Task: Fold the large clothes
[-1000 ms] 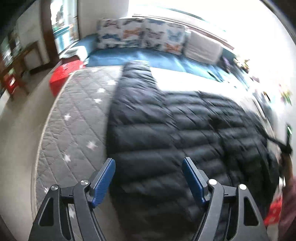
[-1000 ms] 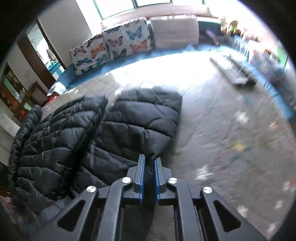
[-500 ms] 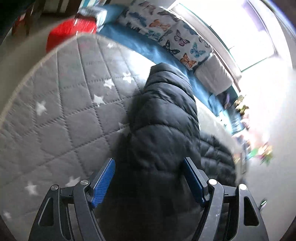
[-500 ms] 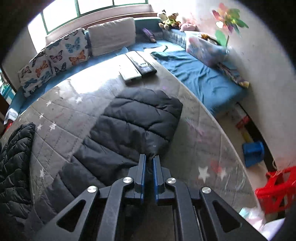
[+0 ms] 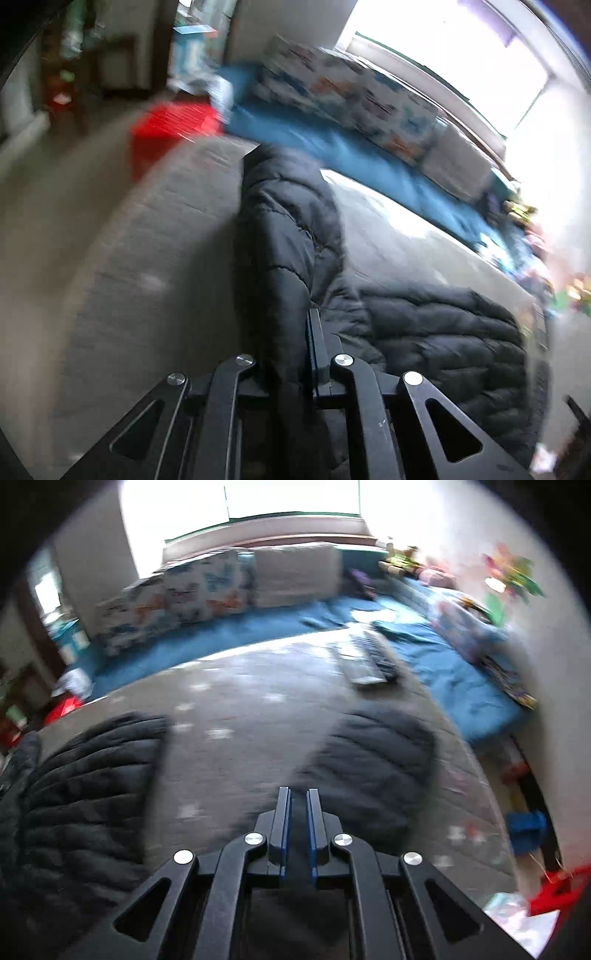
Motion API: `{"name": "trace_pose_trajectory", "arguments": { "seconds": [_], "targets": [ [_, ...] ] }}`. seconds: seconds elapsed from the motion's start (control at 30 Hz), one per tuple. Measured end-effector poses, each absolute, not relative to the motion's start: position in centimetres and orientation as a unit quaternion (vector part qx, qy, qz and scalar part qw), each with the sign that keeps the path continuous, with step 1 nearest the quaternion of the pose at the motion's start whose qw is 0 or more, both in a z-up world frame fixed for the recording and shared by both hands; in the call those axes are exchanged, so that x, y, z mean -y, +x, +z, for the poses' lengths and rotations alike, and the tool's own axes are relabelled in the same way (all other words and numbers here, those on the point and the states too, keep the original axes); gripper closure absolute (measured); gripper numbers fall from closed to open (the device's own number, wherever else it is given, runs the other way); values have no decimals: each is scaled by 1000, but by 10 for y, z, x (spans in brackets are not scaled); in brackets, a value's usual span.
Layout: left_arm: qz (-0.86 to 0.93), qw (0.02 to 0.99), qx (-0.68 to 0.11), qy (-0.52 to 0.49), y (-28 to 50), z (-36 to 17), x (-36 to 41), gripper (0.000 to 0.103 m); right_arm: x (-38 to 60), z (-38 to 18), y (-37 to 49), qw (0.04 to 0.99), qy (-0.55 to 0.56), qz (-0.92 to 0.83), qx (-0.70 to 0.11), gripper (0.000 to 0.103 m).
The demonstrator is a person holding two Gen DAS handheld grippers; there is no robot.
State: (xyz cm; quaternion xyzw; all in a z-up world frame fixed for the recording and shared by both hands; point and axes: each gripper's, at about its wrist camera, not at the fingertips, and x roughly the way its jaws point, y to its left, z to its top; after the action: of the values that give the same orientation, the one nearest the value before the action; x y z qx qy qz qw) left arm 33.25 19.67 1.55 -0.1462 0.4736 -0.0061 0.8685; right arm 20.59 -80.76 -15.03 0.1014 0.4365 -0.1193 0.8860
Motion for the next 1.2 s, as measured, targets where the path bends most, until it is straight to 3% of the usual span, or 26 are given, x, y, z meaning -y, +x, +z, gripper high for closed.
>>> {"name": "trace_pose_trajectory", "arguments": {
  "seconds": [0.13,0.3,0.43,0.53,0.6,0.67,0.7,0.93,1.2],
  "targets": [
    [78,857,-489,-143,316,5,-250,90,753,-152,210,893,93,-30,-440,94],
    [88,788,-576,-198,302,-45,-295,80,700,-189,237,857,98,49,-503,93],
    [58,775,-586,-228,298,-28,-310,80,677,-204,249,838,102,76,-531,92],
    [53,794,-571,-201,282,7,-304,75,673,-206,258,829,121,91,-538,80],
    [56,814,-550,-177,279,33,-300,48,674,-206,264,823,142,95,-542,55],
    [52,835,-521,-170,269,58,-291,29,673,-202,269,826,136,84,-540,52],
    [45,840,-513,-170,269,73,-281,27,672,-201,271,827,134,86,-539,52],
    [-72,842,-500,-189,256,91,-210,27,668,-212,298,825,128,70,-547,52],
    [-169,766,-589,-194,302,13,-96,27,683,-242,327,812,180,70,-551,52]
  ]
}}
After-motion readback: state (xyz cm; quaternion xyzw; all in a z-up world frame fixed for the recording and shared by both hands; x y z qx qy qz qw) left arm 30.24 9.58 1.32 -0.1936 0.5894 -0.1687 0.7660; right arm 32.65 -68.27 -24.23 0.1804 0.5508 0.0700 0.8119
